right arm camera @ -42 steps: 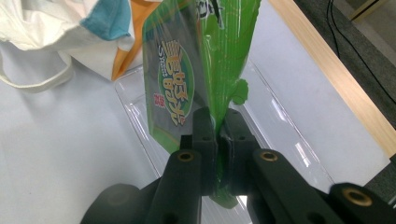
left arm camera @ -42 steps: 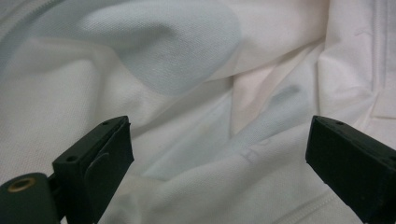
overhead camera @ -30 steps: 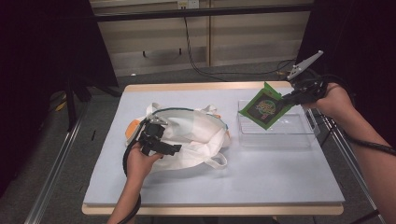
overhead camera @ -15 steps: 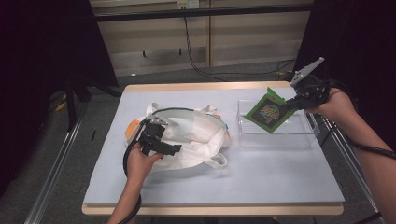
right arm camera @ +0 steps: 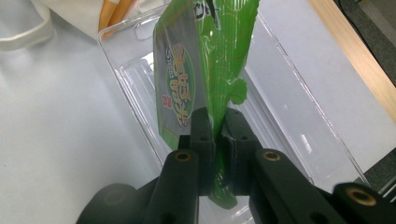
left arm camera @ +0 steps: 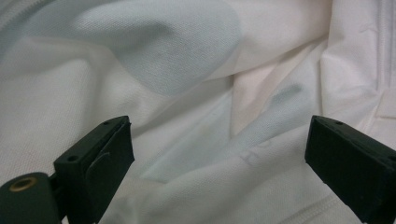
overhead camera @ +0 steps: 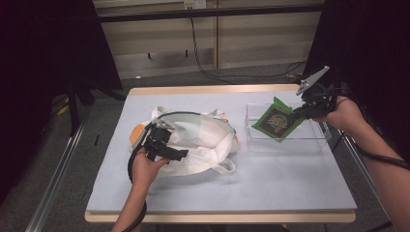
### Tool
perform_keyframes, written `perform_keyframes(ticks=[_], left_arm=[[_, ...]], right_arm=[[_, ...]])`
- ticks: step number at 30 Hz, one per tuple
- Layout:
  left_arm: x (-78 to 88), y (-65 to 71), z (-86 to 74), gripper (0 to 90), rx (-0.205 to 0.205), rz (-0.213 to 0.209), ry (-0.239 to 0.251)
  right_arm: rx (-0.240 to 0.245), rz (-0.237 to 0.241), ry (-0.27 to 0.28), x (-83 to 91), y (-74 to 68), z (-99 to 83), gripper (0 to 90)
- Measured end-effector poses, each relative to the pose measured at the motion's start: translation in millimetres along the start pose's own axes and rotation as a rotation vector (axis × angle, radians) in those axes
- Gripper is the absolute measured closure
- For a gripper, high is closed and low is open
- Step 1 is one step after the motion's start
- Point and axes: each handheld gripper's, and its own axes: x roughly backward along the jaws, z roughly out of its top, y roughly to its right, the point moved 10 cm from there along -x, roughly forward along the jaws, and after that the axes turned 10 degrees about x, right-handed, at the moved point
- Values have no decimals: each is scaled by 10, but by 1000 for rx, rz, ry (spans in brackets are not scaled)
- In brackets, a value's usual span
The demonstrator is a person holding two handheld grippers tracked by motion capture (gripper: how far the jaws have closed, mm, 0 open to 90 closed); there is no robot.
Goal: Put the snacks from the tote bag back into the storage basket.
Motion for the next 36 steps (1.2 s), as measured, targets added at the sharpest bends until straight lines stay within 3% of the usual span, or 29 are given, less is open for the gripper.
perform_keyframes(ticks=[2,6,15,16,20,21,26,28,29,34,36], left_arm=[[5,-10,-12,79,-18,3,-16],[-9,2,-5,78,-2,0,-4],[-4,-3,-7,79,-8,-2,-8],[2,-14,-14,79,-23,3,-17],[-8,9,-1,80,0,-1,-1],[-2,0,-7,80,-14,0,-9],[11,-17,-24,80,-19,-3,-28],[7,-13,-17,80,-8,-4,-18],[13,-22,-23,80,-24,-4,-28],[2,-15,-13,80,-26,5,-18],[-3,0,1,80,-3,3,0]], right_arm=[[2,6,-6,-20,-19,-3,834],[10,11,-7,-60,-39,1,831],[10,33,-10,-121,-103,-7,813],[15,36,-10,-126,-107,-8,813],[23,41,-14,-148,-129,-17,804],[16,41,-20,-148,-137,-22,803],[20,54,-9,-174,-169,-18,788],[19,54,-3,-174,-178,-12,782],[14,57,2,-177,-191,-8,777],[22,66,22,-177,-216,16,745],[13,79,27,-177,-241,25,728]])
